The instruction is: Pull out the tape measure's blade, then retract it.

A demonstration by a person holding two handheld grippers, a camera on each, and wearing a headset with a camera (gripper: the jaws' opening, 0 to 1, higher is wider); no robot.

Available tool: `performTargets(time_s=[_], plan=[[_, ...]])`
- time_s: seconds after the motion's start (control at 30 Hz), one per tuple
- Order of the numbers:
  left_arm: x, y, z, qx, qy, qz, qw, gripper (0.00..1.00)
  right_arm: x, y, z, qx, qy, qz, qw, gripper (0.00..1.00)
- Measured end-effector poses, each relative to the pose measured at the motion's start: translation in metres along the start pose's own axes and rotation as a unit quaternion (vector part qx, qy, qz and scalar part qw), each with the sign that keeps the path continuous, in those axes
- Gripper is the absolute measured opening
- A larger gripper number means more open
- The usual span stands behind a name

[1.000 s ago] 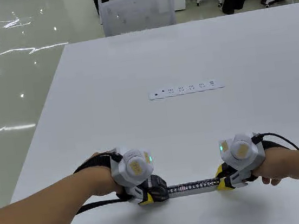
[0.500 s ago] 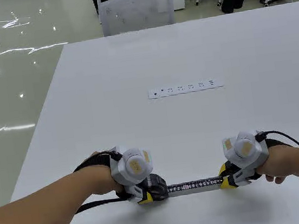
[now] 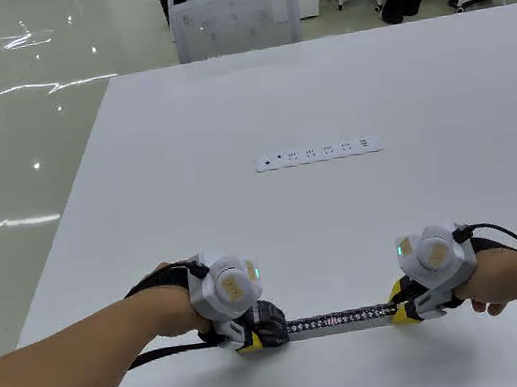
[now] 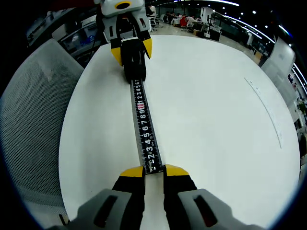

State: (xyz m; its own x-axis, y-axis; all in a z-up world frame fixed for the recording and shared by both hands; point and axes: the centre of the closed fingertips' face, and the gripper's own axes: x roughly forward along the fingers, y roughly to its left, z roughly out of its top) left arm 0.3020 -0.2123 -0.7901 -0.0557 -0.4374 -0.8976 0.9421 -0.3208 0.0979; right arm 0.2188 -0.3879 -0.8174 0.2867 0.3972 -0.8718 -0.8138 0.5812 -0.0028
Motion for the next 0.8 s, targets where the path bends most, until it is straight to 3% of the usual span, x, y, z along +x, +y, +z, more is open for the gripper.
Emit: performTargets(time_s=[0.8], plan=[[0.001, 0.000, -0.001, -0.001, 0.001, 0.000, 1.0000, 0.33, -0.014, -0.005, -0.024, 0.003, 0.011, -0.007, 0.9999, 0.11]])
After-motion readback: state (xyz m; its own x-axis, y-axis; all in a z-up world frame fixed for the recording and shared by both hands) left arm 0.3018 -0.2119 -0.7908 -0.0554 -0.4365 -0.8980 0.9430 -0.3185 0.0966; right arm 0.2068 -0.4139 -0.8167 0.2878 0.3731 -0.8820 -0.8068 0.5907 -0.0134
